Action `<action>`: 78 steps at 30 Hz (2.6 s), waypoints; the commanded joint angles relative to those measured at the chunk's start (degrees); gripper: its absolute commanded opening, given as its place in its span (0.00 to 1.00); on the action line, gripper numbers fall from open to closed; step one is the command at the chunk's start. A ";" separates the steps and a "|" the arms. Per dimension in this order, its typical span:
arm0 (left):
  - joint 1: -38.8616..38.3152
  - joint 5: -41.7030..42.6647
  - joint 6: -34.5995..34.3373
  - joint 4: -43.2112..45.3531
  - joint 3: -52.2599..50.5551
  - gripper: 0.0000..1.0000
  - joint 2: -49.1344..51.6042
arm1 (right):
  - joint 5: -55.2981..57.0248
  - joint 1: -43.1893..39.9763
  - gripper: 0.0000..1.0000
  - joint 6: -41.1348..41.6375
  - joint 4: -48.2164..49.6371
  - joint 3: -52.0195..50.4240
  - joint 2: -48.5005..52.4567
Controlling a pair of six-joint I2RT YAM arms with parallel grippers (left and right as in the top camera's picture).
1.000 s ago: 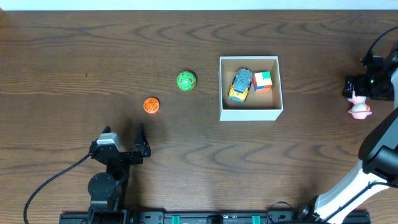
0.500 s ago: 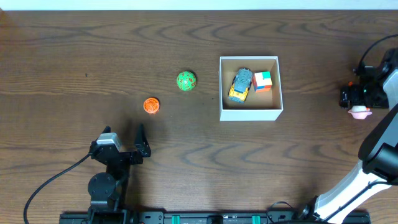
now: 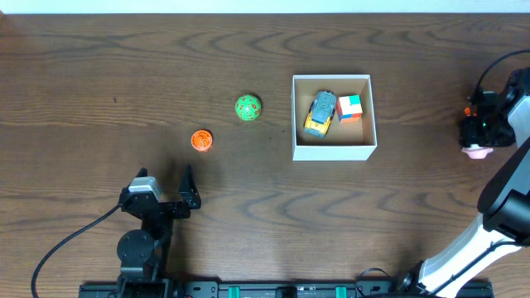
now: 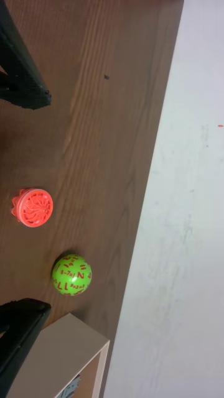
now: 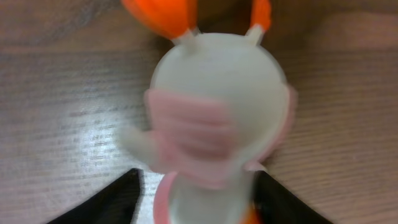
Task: Pack container
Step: 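Carry the bird figurine with the right gripper into the box and release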
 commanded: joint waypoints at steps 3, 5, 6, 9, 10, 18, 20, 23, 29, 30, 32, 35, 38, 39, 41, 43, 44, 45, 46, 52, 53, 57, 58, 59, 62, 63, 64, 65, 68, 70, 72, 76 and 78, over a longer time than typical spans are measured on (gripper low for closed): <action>0.20 -0.70 0.52 -2.14 -1.01 0.98 -0.35 | -0.37 -0.52 0.43 1.66 0.17 -0.28 0.04; 0.20 -0.70 0.52 -2.12 -1.01 0.98 -0.35 | -0.35 -0.52 0.37 2.10 0.13 -0.28 0.04; 0.20 -0.70 0.52 -2.14 -1.01 0.98 -0.35 | -0.37 -0.52 0.36 2.21 0.11 -0.24 0.04; 0.20 -0.70 0.52 -2.14 -1.01 0.98 -0.35 | -0.37 -0.35 0.27 3.85 -0.15 0.55 0.04; 0.20 -0.70 0.52 -2.12 -1.01 0.98 -0.35 | -0.39 -0.26 0.24 4.52 -0.39 1.03 0.02; 0.20 -0.70 0.52 -2.14 -1.01 0.98 -0.35 | -0.70 2.40 0.06 8.52 -7.65 9.77 -0.15; 0.20 -0.70 0.52 -2.14 -1.01 0.98 -0.35 | -1.03 3.48 0.06 9.20 -10.32 13.14 -0.17; 0.20 -0.70 0.52 -2.14 -1.01 0.98 -0.35 | -3.52 5.49 0.06 10.08 -15.19 19.65 -0.17; 0.20 -0.70 0.52 -2.14 -1.01 0.98 -0.35 | -9.01 11.06 0.06 12.66 -25.31 33.62 -0.17; 0.20 -0.70 0.50 -2.14 -1.01 0.98 -0.35 | -9.94 12.17 0.06 12.83 -26.91 35.63 -0.17; 0.20 -0.70 0.52 -2.14 -1.01 0.98 -0.35 | -11.78 14.32 0.06 12.81 -29.77 38.75 -0.17; 0.20 -0.70 0.52 -2.14 -1.01 0.98 -0.35 | -16.46 17.29 0.05 13.03 -33.20 40.98 -0.17; 0.20 -0.70 0.50 -2.14 -1.01 0.98 -0.35 | -22.27 19.87 0.06 13.00 -35.04 41.00 -0.17; 0.20 -0.70 0.52 -2.12 -1.01 0.98 -0.35 | -23.45 20.94 0.05 13.00 -35.60 40.96 -0.17; 0.20 -0.70 0.52 -2.14 -1.01 0.98 -0.35 | -24.70 22.58 0.06 13.00 -36.11 40.96 -0.17; 0.20 -0.70 0.52 -2.14 -1.01 0.98 -0.35 | -24.87 24.39 0.05 13.00 -36.11 40.96 -0.17; 0.20 -0.70 0.52 -2.14 -1.01 0.98 -0.33 | -24.85 25.07 0.05 13.00 -36.11 40.96 -0.17; 0.20 -0.70 0.50 -2.14 -1.01 0.98 -0.35 | -24.85 26.08 0.06 13.00 -36.11 40.94 -0.17; 0.20 -0.70 0.52 -2.14 -1.01 0.98 -0.35 | -24.87 26.97 0.05 13.00 -36.11 40.94 -0.17; 0.20 -0.70 0.52 -2.12 -1.01 0.98 -0.35 | -24.22 32.35 0.05 13.03 -36.20 40.89 -0.15; 0.20 -0.70 0.52 -2.14 -1.01 0.98 -0.35 | -23.80 33.09 0.05 13.03 -36.11 40.89 -0.15; 0.20 -0.70 0.52 -2.14 -1.01 0.98 -0.35 | -19.71 35.23 0.08 16.35 -35.63 40.72 -0.15; 0.20 -0.70 0.52 -2.14 -1.01 0.98 -0.35 | -18.73 35.71 0.08 17.79 -35.26 40.37 -0.15; 0.20 -0.70 0.52 -2.14 -1.01 0.98 -0.35 | -18.56 36.00 0.08 18.36 -35.01 40.09 -0.15; 0.20 -0.70 0.52 -2.12 -1.01 0.98 -0.35 | -18.58 36.79 0.10 18.67 -33.53 38.53 -0.15; 0.20 -0.70 0.50 -2.14 -1.01 0.98 -0.35 | -18.58 37.00 0.12 19.26 -32.94 37.88 -0.15; 0.20 -0.70 0.52 -2.12 -1.01 0.98 -0.35 | -18.60 37.11 0.12 19.87 -32.48 37.40 -0.15; 0.20 -0.70 0.52 -2.14 -1.01 0.98 -0.35 | -18.60 37.27 0.12 20.22 -31.95 36.85 -0.15; 0.20 -0.70 0.52 -2.12 -1.01 0.98 -0.35 | -18.58 37.57 0.12 21.18 -30.51 35.04 -0.15; 0.20 -0.70 0.52 -2.14 -1.01 0.98 -0.35 | -18.56 37.81 0.13 21.79 -29.83 33.77 -0.15; 0.20 -0.70 0.52 -2.14 -1.01 0.98 -0.35 | -18.58 38.01 0.16 21.79 -29.29 32.68 -0.15; 0.20 -0.70 0.52 -2.12 -1.01 0.98 -0.35 | -18.58 38.16 0.21 21.84 -28.15 30.84 -0.15; 0.20 -0.70 0.52 -2.14 -1.01 0.98 -0.35 | -18.58 38.16 0.23 22.03 -27.96 30.29 -0.15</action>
